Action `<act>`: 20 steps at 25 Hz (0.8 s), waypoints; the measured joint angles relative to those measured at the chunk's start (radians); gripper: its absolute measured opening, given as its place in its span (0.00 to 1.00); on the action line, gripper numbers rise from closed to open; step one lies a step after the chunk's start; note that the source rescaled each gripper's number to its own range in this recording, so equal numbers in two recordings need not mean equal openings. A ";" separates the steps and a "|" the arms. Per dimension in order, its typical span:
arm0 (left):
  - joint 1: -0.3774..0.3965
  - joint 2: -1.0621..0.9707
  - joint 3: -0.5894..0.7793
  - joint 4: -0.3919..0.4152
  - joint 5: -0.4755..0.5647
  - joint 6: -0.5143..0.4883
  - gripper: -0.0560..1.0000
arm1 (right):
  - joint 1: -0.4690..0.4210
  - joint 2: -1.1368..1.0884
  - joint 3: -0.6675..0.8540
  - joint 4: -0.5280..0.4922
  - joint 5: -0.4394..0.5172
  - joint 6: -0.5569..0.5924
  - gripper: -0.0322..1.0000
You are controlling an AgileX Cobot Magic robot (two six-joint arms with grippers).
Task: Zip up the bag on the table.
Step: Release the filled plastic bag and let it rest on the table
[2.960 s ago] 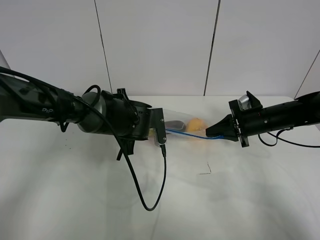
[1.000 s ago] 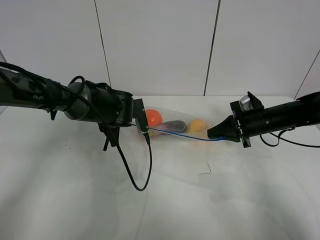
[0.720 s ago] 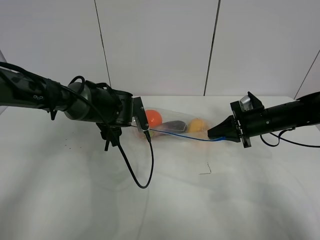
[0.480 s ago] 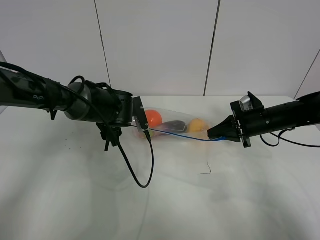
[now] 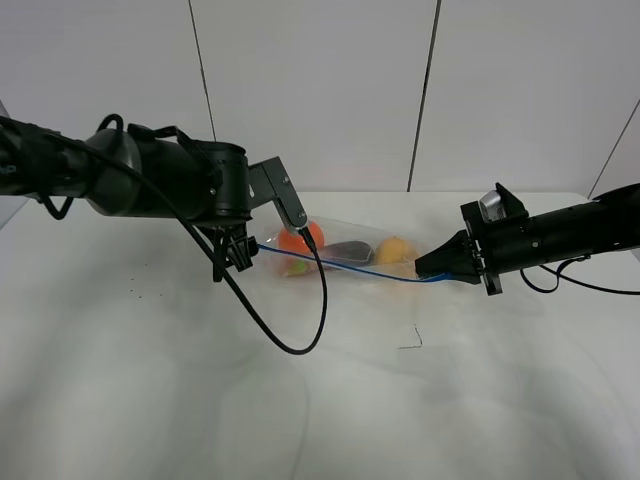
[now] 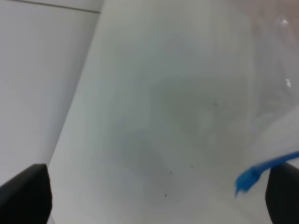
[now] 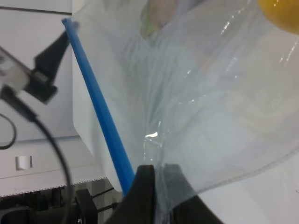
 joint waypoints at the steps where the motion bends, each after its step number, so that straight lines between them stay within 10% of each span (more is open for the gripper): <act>1: 0.001 -0.020 0.000 -0.006 0.018 -0.032 0.99 | 0.000 0.000 0.000 0.000 0.000 -0.004 0.03; 8: 0.151 -0.201 0.001 -0.155 0.108 -0.147 0.99 | 0.000 0.000 0.000 0.000 0.000 -0.015 0.03; 16: 0.551 -0.429 0.001 -0.824 0.187 0.250 0.99 | 0.000 0.000 0.000 0.001 0.000 -0.034 0.03; 20: 0.722 -0.550 0.004 -1.015 0.207 0.394 0.99 | 0.000 0.000 0.000 0.001 0.000 -0.042 0.03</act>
